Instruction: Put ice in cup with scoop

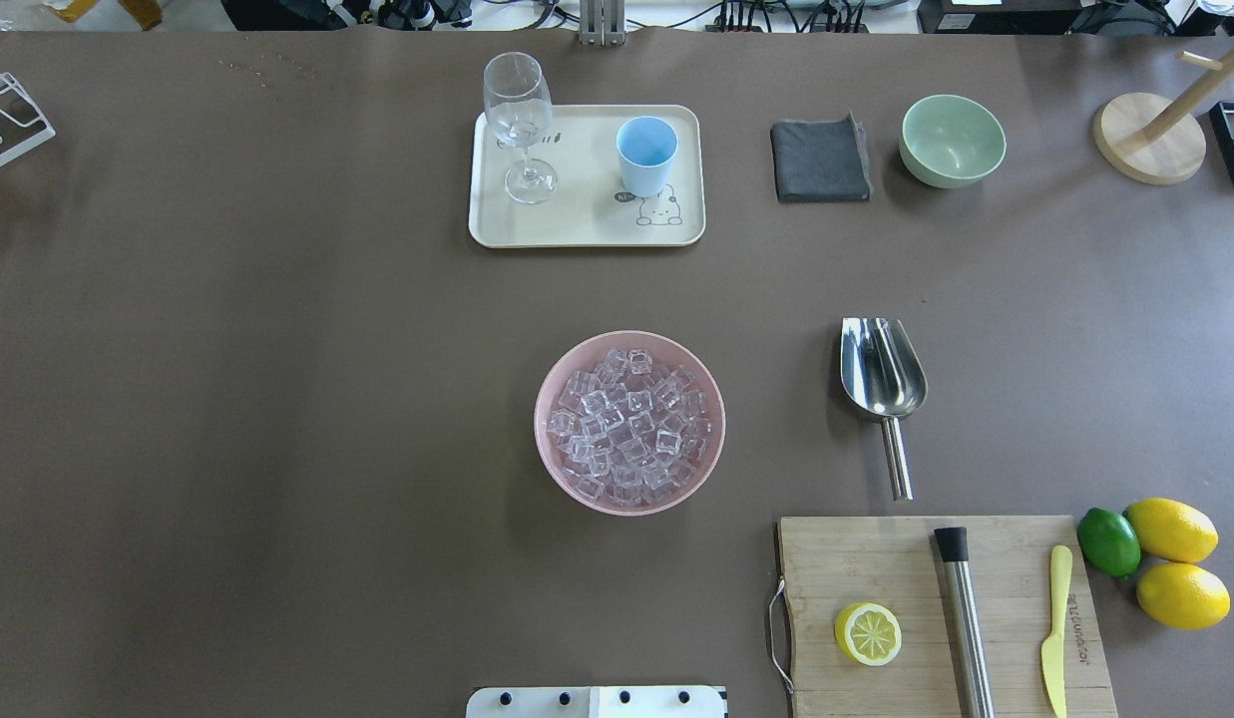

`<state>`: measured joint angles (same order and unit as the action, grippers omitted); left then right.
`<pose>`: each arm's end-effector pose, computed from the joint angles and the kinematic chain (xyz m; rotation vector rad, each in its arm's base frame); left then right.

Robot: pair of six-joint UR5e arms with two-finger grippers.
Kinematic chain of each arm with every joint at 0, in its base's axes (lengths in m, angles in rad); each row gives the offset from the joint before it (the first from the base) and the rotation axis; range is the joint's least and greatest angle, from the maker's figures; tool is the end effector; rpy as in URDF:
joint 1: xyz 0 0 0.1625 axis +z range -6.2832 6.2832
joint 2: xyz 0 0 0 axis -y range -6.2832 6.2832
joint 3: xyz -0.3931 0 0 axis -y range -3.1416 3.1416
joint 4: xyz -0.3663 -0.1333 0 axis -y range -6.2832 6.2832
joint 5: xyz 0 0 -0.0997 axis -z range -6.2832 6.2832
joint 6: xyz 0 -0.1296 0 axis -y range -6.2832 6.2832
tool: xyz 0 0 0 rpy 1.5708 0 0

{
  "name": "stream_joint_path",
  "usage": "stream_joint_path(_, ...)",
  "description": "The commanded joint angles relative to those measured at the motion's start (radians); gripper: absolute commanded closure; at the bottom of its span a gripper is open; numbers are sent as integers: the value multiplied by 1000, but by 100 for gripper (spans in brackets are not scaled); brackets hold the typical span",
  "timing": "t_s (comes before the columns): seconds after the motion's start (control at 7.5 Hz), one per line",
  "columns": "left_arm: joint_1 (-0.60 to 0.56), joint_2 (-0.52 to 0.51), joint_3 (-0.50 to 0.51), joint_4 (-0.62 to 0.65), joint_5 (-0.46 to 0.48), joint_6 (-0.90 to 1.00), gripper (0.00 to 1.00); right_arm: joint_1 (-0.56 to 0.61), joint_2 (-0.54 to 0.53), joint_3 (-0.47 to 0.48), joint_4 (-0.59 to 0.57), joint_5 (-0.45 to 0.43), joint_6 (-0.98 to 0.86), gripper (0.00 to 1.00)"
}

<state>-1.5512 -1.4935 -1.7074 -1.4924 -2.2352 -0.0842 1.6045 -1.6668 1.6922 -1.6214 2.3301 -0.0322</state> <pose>-0.0449 -0.4340 0.6366 -0.0528 0.6627 -0.0685 0.0584 -0.4241 0.6410 0.0011 -0.7596 0.0110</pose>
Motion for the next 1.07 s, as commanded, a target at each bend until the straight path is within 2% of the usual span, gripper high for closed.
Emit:
stream_joint_path(0.0,0,4,3,-20,3,0,2,0,-14,3,2,0,-3,0)
stream_joint_path(0.4,2,5,0,-22,3,0,2,0,-7,1,0,2,-2,0)
stream_joint_path(0.67,5,4,-4,-22,3,0,2,-6,-4,56,-2,8,1,0)
stream_joint_path(0.8,6,4,-4,-22,3,0,2,-52,-2,85,-6,6,41,0)
stream_joint_path(0.93,8,4,-6,-23,3,0,2,-119,-2,127,-2,2,207,0)
